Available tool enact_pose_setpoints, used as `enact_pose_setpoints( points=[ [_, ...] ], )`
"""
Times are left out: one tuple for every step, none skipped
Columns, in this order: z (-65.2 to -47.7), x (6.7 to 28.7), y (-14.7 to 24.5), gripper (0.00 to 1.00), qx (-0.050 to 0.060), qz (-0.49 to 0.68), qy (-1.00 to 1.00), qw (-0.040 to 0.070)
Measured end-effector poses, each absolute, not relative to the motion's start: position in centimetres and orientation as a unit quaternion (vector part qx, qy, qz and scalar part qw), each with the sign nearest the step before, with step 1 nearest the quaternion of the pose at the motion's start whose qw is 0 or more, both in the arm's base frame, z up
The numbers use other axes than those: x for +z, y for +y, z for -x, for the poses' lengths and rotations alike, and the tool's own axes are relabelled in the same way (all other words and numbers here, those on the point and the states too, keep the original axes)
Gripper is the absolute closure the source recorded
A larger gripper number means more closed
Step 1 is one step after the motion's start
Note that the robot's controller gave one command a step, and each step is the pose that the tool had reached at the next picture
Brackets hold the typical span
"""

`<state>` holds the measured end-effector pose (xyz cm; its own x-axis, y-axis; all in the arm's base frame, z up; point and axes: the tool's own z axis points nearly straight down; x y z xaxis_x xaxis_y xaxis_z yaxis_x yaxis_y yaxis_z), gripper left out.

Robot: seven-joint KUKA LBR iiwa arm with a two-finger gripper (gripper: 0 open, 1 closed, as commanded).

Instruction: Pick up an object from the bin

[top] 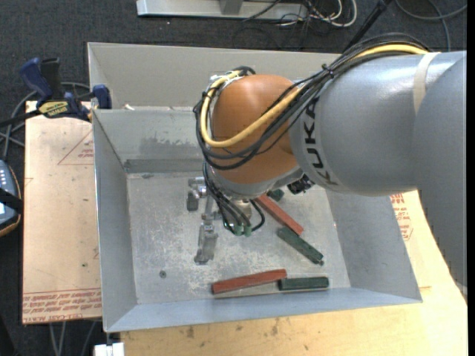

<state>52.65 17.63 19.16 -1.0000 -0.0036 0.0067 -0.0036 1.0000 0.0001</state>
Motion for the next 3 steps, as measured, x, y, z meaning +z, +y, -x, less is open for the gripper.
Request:
enact_pose_setpoints(
  points=[
    [-48.7, 6.8, 8.4, 0.0, 0.0, -0.073, -0.997, -0.004],
    [-48.7, 10.1, 7.5, 0.0, -0.001, -0.025, -1.0, -0.001],
    [-47.9, 10.0, 8.4, 0.0, -0.001, -0.061, -0.998, -0.002]
  ],
)
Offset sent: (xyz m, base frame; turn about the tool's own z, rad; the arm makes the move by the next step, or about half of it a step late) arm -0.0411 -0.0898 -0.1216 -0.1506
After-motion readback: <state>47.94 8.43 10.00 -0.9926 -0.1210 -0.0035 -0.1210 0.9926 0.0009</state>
